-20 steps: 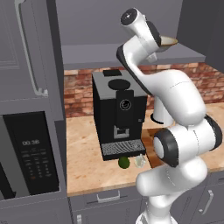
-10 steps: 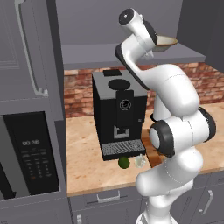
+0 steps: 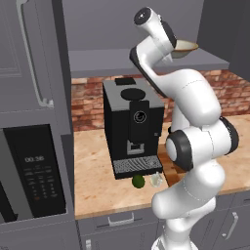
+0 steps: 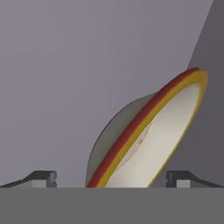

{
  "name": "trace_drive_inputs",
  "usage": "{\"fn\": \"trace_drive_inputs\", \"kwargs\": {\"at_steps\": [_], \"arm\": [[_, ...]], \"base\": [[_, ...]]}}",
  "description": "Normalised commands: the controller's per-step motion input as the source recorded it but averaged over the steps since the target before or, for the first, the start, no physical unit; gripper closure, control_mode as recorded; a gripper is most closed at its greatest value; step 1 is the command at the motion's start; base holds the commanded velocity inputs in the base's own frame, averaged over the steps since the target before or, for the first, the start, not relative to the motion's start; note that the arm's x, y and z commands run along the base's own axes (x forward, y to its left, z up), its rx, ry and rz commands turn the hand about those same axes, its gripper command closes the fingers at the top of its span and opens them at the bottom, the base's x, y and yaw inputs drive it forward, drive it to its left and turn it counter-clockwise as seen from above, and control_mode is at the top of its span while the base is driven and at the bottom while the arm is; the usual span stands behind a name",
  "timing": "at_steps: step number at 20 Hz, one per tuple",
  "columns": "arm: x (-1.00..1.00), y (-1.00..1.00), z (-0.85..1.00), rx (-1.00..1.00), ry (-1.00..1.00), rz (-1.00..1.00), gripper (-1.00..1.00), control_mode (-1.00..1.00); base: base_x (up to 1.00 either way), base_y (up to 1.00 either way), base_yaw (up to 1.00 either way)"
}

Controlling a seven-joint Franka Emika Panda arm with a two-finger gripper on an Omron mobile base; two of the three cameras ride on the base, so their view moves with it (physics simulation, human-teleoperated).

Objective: Open the cabinet. Place the bowl and condiment on the counter. Then place the lime and garlic on the cutting board.

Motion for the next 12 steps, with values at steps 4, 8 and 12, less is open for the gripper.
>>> {"fn": "trace_drive_inputs", "kwargs": {"at_steps": [4, 8, 12], "arm": [[0.02, -0.14, -0.01, 0.00, 0.00, 0.00, -1.00, -1.00], [0.05, -0.09, -0.03, 0.00, 0.01, 0.00, 1.00, -1.00], [0.03, -0.22, -0.18, 0.00, 0.00, 0.00, 1.00, -1.00]], "base": [[0.00, 0.00, 0.00], [0.00, 0.00, 0.00], [0.00, 0.00, 0.00]]}}
